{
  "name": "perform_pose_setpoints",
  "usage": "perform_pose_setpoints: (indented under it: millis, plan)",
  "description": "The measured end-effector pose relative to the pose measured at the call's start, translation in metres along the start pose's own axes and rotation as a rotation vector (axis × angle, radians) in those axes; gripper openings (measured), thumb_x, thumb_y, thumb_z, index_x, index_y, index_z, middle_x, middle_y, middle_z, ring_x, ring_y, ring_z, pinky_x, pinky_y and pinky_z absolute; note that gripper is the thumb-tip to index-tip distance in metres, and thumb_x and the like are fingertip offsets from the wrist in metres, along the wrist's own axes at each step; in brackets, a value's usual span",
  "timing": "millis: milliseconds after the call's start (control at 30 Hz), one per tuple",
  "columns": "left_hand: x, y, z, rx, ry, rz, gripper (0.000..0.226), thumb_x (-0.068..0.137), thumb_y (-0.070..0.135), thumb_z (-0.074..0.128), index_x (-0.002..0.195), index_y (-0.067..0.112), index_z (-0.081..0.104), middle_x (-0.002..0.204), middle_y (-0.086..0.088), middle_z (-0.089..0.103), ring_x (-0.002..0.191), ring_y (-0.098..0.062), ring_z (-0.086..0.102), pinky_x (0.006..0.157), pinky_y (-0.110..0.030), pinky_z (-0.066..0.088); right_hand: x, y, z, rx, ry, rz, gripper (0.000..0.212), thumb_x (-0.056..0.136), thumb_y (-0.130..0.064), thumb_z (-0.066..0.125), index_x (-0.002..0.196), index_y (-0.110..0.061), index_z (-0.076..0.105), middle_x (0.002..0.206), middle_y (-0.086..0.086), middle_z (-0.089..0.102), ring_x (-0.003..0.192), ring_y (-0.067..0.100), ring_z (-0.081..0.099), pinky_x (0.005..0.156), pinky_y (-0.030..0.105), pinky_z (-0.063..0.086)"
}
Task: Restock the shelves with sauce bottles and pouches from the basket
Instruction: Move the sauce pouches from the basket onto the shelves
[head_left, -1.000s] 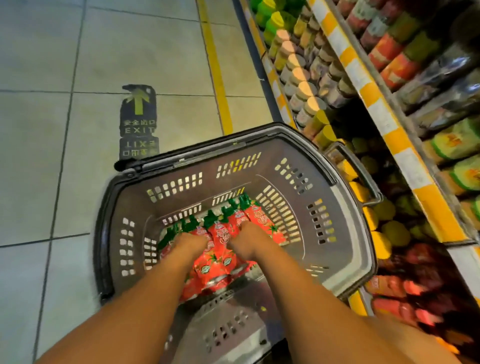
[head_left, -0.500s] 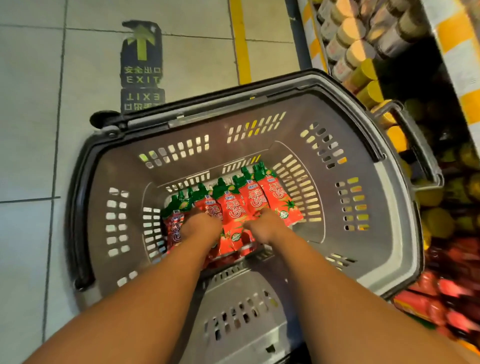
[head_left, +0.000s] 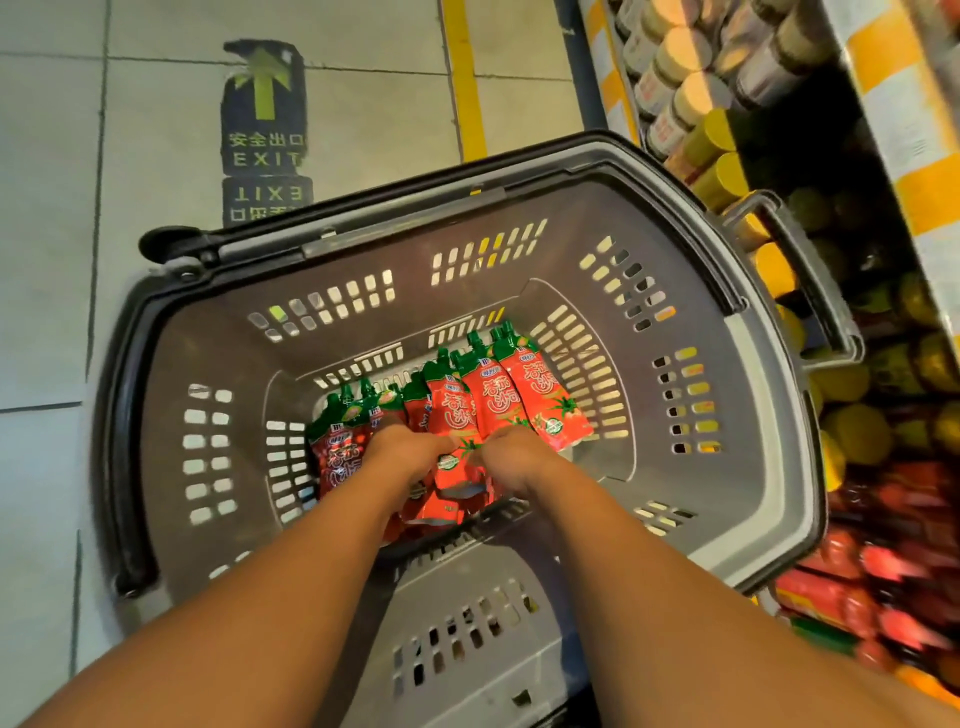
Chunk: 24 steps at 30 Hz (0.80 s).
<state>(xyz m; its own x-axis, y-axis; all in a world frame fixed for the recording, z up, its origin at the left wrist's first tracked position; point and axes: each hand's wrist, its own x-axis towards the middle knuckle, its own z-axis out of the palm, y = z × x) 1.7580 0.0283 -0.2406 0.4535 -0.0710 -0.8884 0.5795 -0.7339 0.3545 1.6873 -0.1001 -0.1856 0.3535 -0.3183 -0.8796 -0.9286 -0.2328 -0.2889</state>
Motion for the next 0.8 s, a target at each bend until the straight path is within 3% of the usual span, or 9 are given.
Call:
perform_pose_setpoints:
  millis: [100, 233, 333, 433, 567, 633, 700, 733, 800]
  plan:
    - [-0.005, 0.009, -0.010, -0.057, -0.006, 0.017, 0.046, 0.074, 0.029, 0.092, 0.108, 0.007, 0.070, 0.100, -0.014, 0.076, 0.087, -0.034, 0.074, 0.081, -0.047, 0.063, -0.005, -0.001, -0.002, 0.200, 0.098, 0.012, 0.008, 0.087, -0.010, 0.066, 0.089, -0.003, 0.064, 0.086, 0.015, 0.062, 0.076, 0.029, 0.058, 0.066, 0.040, 0.046]
    - [-0.023, 0.017, -0.025, -0.101, 0.003, 0.068, 0.032, 0.073, 0.013, 0.090, 0.094, 0.002, 0.068, 0.089, -0.018, 0.075, 0.075, -0.032, 0.073, 0.062, -0.040, 0.060, -0.015, -0.006, -0.008, 0.284, 0.147, -0.027, 0.016, 0.087, -0.012, 0.070, 0.077, -0.009, 0.057, 0.085, 0.017, 0.062, 0.077, 0.027, 0.058, 0.068, 0.042, 0.048]
    - [-0.045, 0.014, -0.031, -0.212, -0.070, 0.060, 0.031, 0.077, 0.004, 0.086, 0.101, -0.006, 0.069, 0.094, -0.023, 0.076, 0.085, -0.039, 0.075, 0.077, -0.053, 0.063, -0.027, -0.011, -0.009, 0.325, 0.173, -0.017, 0.021, 0.083, -0.007, 0.073, 0.072, -0.008, 0.056, 0.081, 0.018, 0.061, 0.077, 0.028, 0.059, 0.071, 0.046, 0.054]
    - [-0.067, 0.010, -0.035, -0.368, -0.154, 0.083, 0.027, 0.084, 0.003, 0.081, 0.105, -0.012, 0.072, 0.097, -0.028, 0.076, 0.091, -0.045, 0.074, 0.087, -0.065, 0.058, -0.042, -0.016, -0.013, 0.505, 0.152, 0.023, 0.017, 0.075, -0.001, 0.078, 0.077, -0.006, 0.061, 0.075, 0.015, 0.056, 0.067, 0.025, 0.053, 0.056, 0.036, 0.045]
    - [-0.099, 0.017, -0.043, -0.584, -0.328, 0.139, 0.033, 0.090, 0.017, 0.078, 0.111, -0.009, 0.073, 0.105, -0.029, 0.075, 0.076, -0.034, 0.073, 0.059, -0.038, 0.062, -0.070, -0.021, -0.030, 0.740, 0.011, 0.071, 0.018, 0.080, -0.005, 0.072, 0.090, -0.016, 0.060, 0.077, 0.010, 0.056, 0.060, 0.019, 0.051, 0.052, 0.024, 0.041]
    - [-0.115, 0.022, -0.048, -0.620, -0.422, 0.184, 0.038, 0.088, 0.018, 0.078, 0.115, -0.008, 0.071, 0.110, -0.029, 0.074, 0.078, -0.034, 0.074, 0.061, -0.036, 0.062, -0.087, -0.024, -0.042, 0.807, -0.023, 0.046, 0.017, 0.081, -0.004, 0.067, 0.091, -0.016, 0.060, 0.082, 0.010, 0.059, 0.063, 0.021, 0.055, 0.052, 0.025, 0.043]
    - [-0.129, 0.027, -0.052, -0.636, -0.516, 0.226, 0.042, 0.088, 0.015, 0.077, 0.122, -0.008, 0.068, 0.116, -0.029, 0.072, 0.083, -0.033, 0.075, 0.070, -0.039, 0.063, -0.105, -0.028, -0.054, 0.865, -0.055, -0.008, 0.021, 0.083, -0.001, 0.059, 0.102, -0.011, 0.060, 0.096, 0.014, 0.062, 0.076, 0.029, 0.062, 0.063, 0.033, 0.054]
    - [-0.136, 0.029, -0.053, -0.639, -0.556, 0.246, 0.043, 0.088, 0.014, 0.076, 0.125, -0.007, 0.067, 0.117, -0.029, 0.072, 0.084, -0.033, 0.075, 0.071, -0.040, 0.063, -0.115, -0.029, -0.060, 0.899, -0.065, -0.029, 0.025, 0.083, 0.001, 0.055, 0.107, -0.008, 0.059, 0.102, 0.016, 0.062, 0.086, 0.031, 0.063, 0.078, 0.041, 0.057]
    - [-0.149, 0.033, -0.057, -0.644, -0.630, 0.285, 0.043, 0.088, 0.012, 0.073, 0.128, -0.004, 0.066, 0.112, -0.025, 0.074, 0.078, -0.030, 0.076, 0.063, -0.036, 0.062, -0.135, -0.028, -0.074, 0.951, -0.053, -0.052, 0.030, 0.082, 0.004, 0.050, 0.110, -0.006, 0.056, 0.107, 0.018, 0.061, 0.096, 0.033, 0.061, 0.100, 0.048, 0.050]
